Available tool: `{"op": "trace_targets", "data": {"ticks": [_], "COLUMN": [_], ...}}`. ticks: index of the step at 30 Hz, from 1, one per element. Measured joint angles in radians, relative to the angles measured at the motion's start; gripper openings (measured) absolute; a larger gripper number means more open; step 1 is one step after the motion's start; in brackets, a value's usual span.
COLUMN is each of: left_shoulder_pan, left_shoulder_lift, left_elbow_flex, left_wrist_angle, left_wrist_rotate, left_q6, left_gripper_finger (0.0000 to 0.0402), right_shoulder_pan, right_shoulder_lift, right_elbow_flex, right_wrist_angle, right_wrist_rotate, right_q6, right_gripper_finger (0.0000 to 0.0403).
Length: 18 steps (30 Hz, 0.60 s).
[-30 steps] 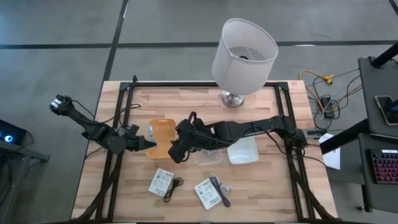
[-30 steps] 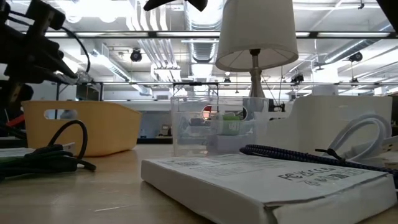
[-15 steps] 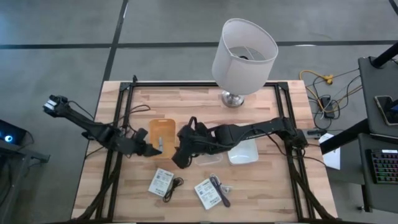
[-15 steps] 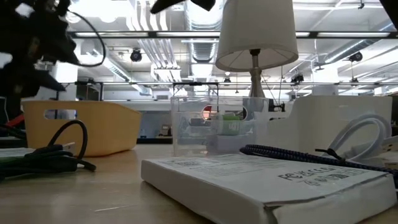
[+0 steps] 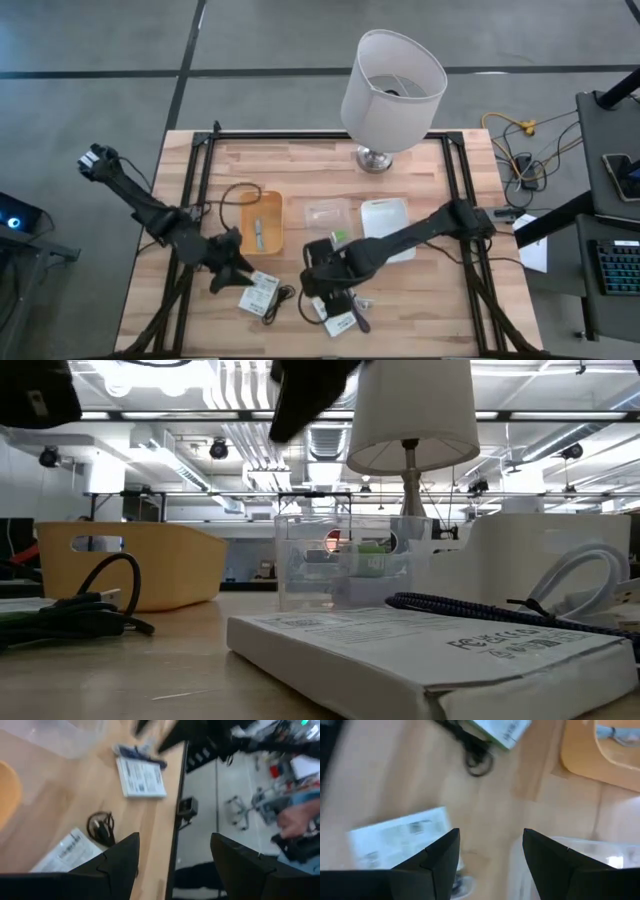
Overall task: Pick and place items into bin
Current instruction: Put the white charger cable into the orange bin
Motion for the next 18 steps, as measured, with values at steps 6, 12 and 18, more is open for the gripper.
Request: {"op": "trace_targets", "data": {"ticks": [6, 12, 18], "left_shoulder_pan": [-0.103, -0.163, -0.161], "left_shoulder_lift": [0.120, 0.194, 0.228], "left_elbow_flex": [0.019, 0.018, 0.014], "left_wrist_angle": [0.006, 0.031, 0.034], "left_wrist_rotate": [-0.003, -0.113, -0.136], "left_q6": [-0.108, -0.183, -0.161], "left_gripper_finger": [0.0228, 0.0228, 0.0228], "right_shoulder_pan": [0.026, 0.069, 0.202], "right_shoulder_lift": [-0.001, -0.025, -0.053], "right_elbow_flex": [-0.099, -0.145, -0.184], "right_wrist_angle": [-0.024, -0.228, -0.209], "right_wrist_rotate": [0.012, -0.012, -0.038], "right_q6": [-0.131, 0.325, 0.631], "right_gripper_finger": [0.0203, 0.0203, 0.0203]}}
